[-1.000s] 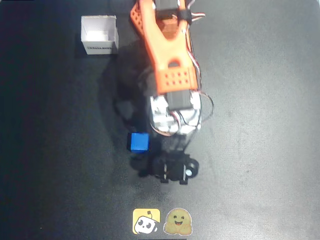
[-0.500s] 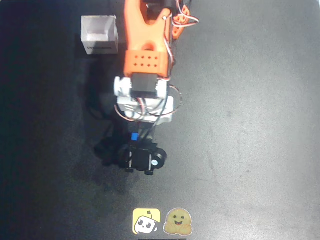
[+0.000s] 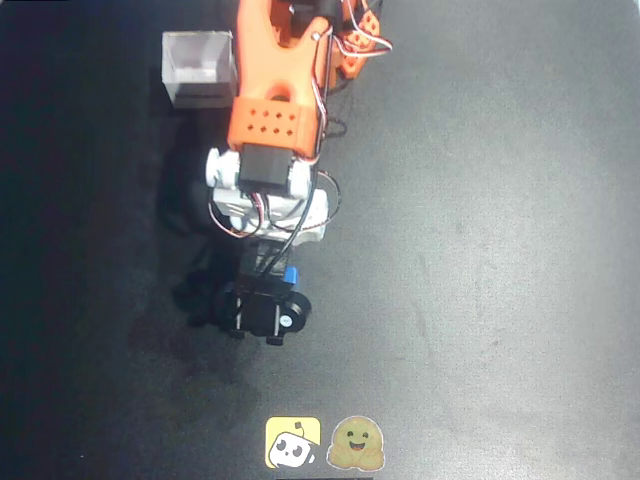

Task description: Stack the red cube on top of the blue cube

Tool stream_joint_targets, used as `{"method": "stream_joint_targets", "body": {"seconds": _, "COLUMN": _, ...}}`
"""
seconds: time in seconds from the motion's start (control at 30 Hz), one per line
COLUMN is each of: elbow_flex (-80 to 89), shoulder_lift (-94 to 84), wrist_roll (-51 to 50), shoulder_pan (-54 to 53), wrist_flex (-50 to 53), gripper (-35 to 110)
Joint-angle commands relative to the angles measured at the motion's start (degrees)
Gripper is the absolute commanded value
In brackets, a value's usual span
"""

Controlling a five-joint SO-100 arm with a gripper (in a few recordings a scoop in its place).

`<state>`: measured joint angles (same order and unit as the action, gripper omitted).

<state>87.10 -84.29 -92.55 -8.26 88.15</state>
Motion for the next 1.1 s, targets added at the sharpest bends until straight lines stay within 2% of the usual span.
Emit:
{"method": "stream_joint_targets", "body": {"seconds": 0.0, "elbow_flex": -5.4, "shoulder_lift": 0.8, "wrist_roll": -0.6, "shoulder_pan": 0.6, "wrist_flex": -0.4, "gripper": 0}}
{"method": "stream_joint_targets", "body": {"seconds": 0.4, "elbow_flex": -16.6, "shoulder_lift": 12.7, "wrist_roll": -1.1, "shoulder_pan": 2.4, "wrist_flex": -0.7, "gripper": 0}}
{"method": "stream_joint_targets", "body": {"seconds": 1.07, "elbow_flex": -19.2, "shoulder_lift": 16.0, "wrist_roll": -1.1, "shoulder_pan": 1.3, "wrist_flex": -2.9, "gripper": 0}}
